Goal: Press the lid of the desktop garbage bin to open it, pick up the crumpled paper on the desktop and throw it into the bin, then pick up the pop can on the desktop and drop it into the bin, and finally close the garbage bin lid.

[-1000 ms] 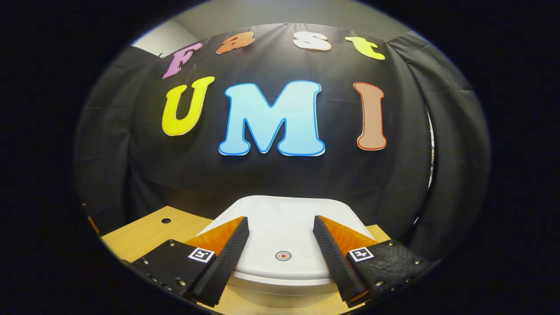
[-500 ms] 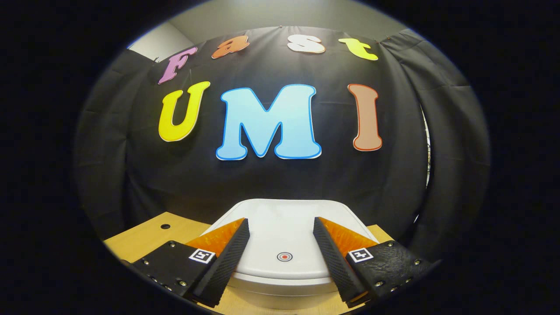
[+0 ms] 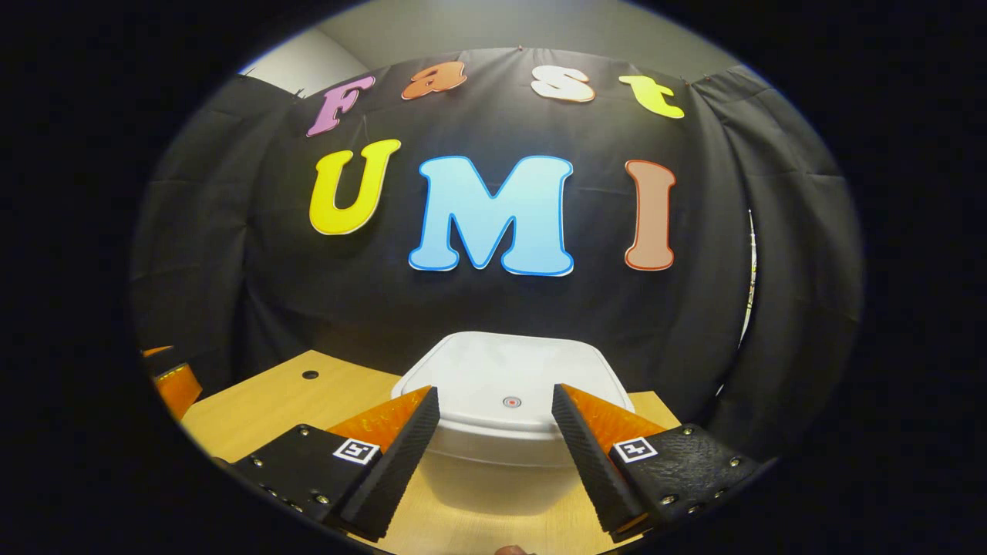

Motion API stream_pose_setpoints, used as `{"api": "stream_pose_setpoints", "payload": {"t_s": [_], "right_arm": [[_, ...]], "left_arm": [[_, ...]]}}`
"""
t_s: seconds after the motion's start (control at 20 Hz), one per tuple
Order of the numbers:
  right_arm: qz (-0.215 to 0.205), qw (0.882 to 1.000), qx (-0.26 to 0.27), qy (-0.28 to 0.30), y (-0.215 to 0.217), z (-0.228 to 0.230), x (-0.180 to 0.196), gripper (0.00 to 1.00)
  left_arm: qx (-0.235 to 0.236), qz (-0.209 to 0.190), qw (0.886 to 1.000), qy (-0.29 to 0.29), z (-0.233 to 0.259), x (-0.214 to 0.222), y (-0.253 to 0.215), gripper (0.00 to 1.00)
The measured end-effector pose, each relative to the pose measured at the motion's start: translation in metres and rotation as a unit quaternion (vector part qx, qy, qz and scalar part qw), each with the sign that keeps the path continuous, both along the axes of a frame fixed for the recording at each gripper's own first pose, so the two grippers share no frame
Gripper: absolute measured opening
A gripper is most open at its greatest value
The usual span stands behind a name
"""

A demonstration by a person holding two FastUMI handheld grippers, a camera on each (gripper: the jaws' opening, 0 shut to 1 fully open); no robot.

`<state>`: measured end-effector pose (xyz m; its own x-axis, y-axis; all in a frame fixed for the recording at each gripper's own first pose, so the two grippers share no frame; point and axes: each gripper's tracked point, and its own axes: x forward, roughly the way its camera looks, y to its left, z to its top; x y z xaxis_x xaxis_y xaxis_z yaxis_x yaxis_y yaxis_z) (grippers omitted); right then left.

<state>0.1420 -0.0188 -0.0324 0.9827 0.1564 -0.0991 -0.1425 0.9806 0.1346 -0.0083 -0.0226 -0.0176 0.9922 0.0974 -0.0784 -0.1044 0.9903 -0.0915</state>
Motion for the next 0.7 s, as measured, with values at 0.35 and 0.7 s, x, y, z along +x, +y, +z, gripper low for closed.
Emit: {"api": "stream_pose_setpoints", "payload": {"t_s": [0.35, 0.7], "right_arm": [[0.017, 1.0, 0.012, -0.017, -0.012, 0.009, -0.075, 0.95], [-0.015, 1.0, 0.003, -0.022, -0.028, 0.006, -0.106, 0.95]], "left_arm": [[0.003, -0.004, 1.0, -0.006, 0.008, -0.002, -0.023, 0.96], [0.02, -0.024, 0.999, -0.013, 0.015, 0.001, -0.03, 0.95]]}}
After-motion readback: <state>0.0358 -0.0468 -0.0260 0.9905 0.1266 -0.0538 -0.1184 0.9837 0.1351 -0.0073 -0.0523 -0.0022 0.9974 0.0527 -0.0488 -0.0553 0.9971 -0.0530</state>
